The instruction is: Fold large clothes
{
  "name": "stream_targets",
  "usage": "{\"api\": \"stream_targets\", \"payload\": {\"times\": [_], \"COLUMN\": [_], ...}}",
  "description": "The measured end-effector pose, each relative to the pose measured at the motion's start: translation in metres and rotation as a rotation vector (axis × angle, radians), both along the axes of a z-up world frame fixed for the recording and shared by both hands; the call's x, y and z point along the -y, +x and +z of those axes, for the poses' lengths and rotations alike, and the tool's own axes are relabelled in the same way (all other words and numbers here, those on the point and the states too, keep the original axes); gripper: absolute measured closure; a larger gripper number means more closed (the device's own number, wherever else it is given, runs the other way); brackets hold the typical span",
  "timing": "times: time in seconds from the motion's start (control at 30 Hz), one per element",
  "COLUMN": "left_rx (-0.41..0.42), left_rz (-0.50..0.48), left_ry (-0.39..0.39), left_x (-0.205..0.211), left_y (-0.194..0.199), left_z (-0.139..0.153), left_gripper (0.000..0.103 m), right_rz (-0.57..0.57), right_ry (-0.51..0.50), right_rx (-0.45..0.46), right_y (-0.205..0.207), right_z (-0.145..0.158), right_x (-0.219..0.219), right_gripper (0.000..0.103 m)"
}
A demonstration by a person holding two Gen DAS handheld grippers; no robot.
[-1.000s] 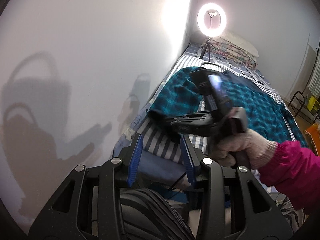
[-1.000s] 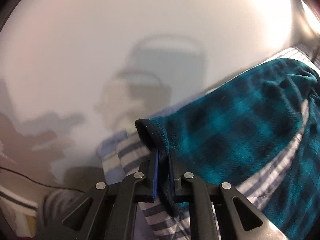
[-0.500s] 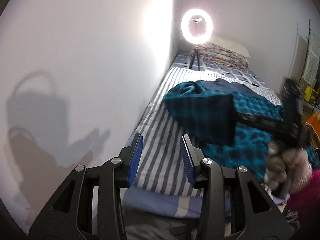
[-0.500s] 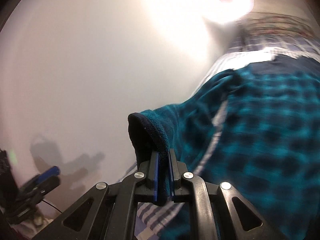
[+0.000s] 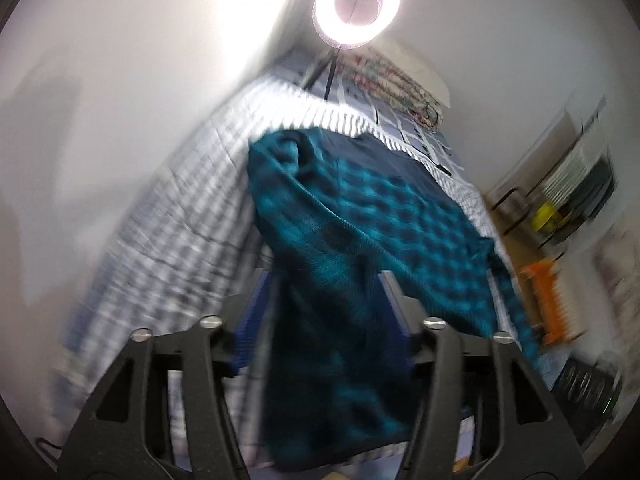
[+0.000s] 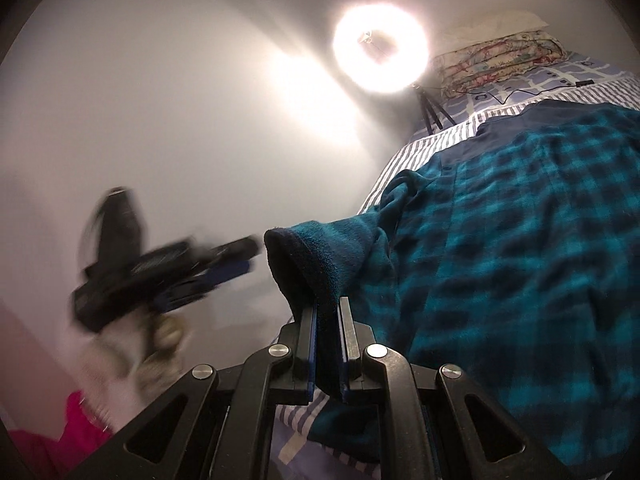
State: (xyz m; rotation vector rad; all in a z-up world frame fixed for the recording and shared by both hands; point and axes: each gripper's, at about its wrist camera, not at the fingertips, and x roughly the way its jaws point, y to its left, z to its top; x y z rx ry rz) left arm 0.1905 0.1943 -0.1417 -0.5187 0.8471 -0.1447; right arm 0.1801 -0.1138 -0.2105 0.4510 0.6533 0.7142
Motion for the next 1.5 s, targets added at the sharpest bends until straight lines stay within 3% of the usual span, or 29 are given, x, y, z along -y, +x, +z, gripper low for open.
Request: {"api": "stream_targets", "payload": {"times": [0.1,0.2,0.33,0.4,0.43,0.53,0.67,0.73,0.83,0.93,1.07,1.17,1.2,1.23,1.27,1.37,1.5], "left_rx": [-0.064,-0.124,-0.171,-0.193,-0.202,-0.232,-0.213,-0.186,-0.177,-0.199,-0.215,-0.209,-0.207,-0.204,-0.205,-0.187,-0.126], "left_rz": [-0.002,0.002,0.015,0.022,0.028,0.051,0.074,0.085,0.115,0.112,0.093,0.087,0.085,0.083,0.075,0.059,0.063], "left_ry": [-0.114,-0.165,-0.132,-0.102,-0.091,-0.053,-0.084,-0.090,-0.092,-0.107,-0.055,0.085,0.142,0.168,0.168,0.125,0.053], "left_x": [0.002,0.005,0.005,0.005,0.004,-0.003,-0.017,-0.022,-0.028,-0.028,-0.018,-0.006,-0.003,-0.002,-0.002,-0.007,-0.023], "left_y": [0.024,0.046,0.062,0.069,0.071,0.078,0.085,0.088,0.102,0.121,0.142,0.153,0.156,0.158,0.160,0.160,0.150], "left_z": [-0.027,-0.051,-0.073,-0.085,-0.090,-0.109,-0.114,-0.107,-0.097,-0.098,-0.104,-0.108,-0.109,-0.111,-0.114,-0.116,-0.104], "left_gripper": [0.043,0.041,0.041,0.041,0.041,0.041,0.042,0.042,0.038,0.033,0.033,0.034,0.037,0.056,0.085,0.093,0.096], "right_rz": [0.039,0.109,0.254,0.326,0.342,0.357,0.281,0.211,0.153,0.138,0.125,0.130,0.136,0.140,0.144,0.163,0.171], "right_ry": [-0.048,-0.088,-0.189,-0.236,-0.255,-0.265,-0.253,-0.274,-0.346,-0.361,-0.339,-0.368,-0.369,-0.373,-0.378,-0.398,-0.394], "right_rx": [0.018,0.016,0.001,-0.026,-0.031,-0.042,-0.040,-0.037,-0.012,-0.032,-0.070,-0.070,-0.072,-0.073,-0.072,-0.073,-0.097], "right_y": [0.001,-0.002,-0.005,-0.006,-0.005,0.009,0.056,0.090,0.137,0.184,0.240,0.269,0.276,0.281,0.286,0.298,0.315], "right_z": [-0.012,-0.024,-0.043,-0.050,-0.050,-0.045,-0.023,-0.012,-0.003,-0.007,-0.014,-0.023,-0.025,-0.028,-0.029,-0.035,-0.043], "right_x": [-0.006,-0.015,-0.041,-0.049,-0.050,-0.038,-0.011,-0.004,-0.010,-0.028,-0.054,-0.077,-0.083,-0.089,-0.093,-0.106,-0.117], "right_gripper": [0.097,0.097,0.094,0.081,0.069,0.067,0.067,0.073,0.082,0.085,0.086,0.087,0.087,0.087,0.087,0.087,0.086]}}
